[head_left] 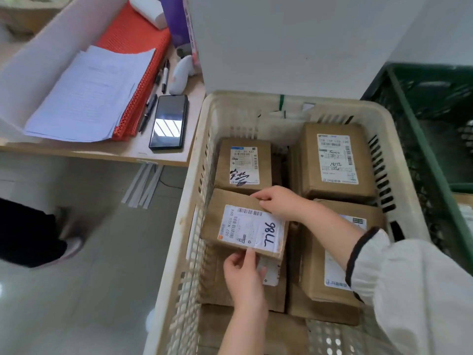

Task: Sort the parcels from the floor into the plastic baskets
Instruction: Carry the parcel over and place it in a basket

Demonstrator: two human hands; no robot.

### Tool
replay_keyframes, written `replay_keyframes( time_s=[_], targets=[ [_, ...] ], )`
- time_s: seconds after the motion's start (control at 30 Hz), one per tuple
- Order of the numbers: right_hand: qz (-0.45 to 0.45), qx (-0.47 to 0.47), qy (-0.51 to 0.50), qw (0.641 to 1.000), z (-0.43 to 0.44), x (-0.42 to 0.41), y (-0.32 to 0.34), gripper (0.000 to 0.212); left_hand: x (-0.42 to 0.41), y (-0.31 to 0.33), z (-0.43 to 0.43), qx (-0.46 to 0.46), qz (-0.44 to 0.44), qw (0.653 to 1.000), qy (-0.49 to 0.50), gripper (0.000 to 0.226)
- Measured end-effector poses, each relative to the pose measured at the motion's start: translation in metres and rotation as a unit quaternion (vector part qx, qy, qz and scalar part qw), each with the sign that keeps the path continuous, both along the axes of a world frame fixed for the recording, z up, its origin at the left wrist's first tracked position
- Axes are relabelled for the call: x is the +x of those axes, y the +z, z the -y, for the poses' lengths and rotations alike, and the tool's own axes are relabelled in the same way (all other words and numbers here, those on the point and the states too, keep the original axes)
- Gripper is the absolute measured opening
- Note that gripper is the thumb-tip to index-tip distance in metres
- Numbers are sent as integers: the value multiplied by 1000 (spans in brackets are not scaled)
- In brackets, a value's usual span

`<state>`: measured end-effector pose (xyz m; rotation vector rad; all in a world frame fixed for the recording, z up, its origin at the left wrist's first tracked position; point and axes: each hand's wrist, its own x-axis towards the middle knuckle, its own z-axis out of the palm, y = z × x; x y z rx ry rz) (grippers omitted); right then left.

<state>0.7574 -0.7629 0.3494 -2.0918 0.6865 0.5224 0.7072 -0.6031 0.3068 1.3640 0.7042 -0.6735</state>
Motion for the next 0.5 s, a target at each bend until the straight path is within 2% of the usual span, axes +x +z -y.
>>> replay_keyframes(
  time_s=[0.2, 0.43, 0.5],
  targets=[
    [38, -112, 23, 993, 0, 20, -23, 29, 5, -22, 18, -28, -8, 999, 31, 17],
    [86, -275, -2, 958, -6, 16, -37, 21, 10, -31, 12, -44, 24, 999, -8, 24],
    [101, -285, -23, 953, -5, 15, -40, 21, 12, -32, 11, -39, 31, 998, -22, 21]
  ],
)
